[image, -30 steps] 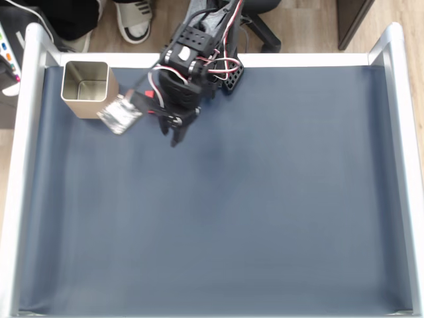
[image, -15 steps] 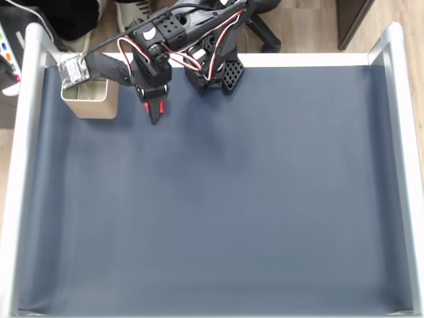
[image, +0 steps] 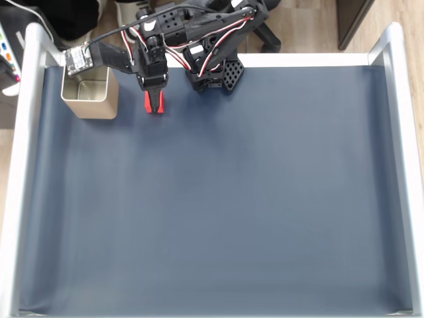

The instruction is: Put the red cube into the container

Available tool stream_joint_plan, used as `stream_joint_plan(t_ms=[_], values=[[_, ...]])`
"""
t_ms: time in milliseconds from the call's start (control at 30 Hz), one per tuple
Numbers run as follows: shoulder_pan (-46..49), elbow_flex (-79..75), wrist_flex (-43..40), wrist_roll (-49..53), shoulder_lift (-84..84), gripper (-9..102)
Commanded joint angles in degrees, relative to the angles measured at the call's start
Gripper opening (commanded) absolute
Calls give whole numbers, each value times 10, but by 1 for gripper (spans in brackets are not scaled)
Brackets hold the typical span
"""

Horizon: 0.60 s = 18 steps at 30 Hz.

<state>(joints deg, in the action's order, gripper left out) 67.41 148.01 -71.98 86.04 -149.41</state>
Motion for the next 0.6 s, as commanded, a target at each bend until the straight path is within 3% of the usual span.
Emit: stream_joint_plan(t_ms=[0, 567], values=[[14, 19, 43, 9, -14, 31], [17, 108, 168, 2, 12, 30]])
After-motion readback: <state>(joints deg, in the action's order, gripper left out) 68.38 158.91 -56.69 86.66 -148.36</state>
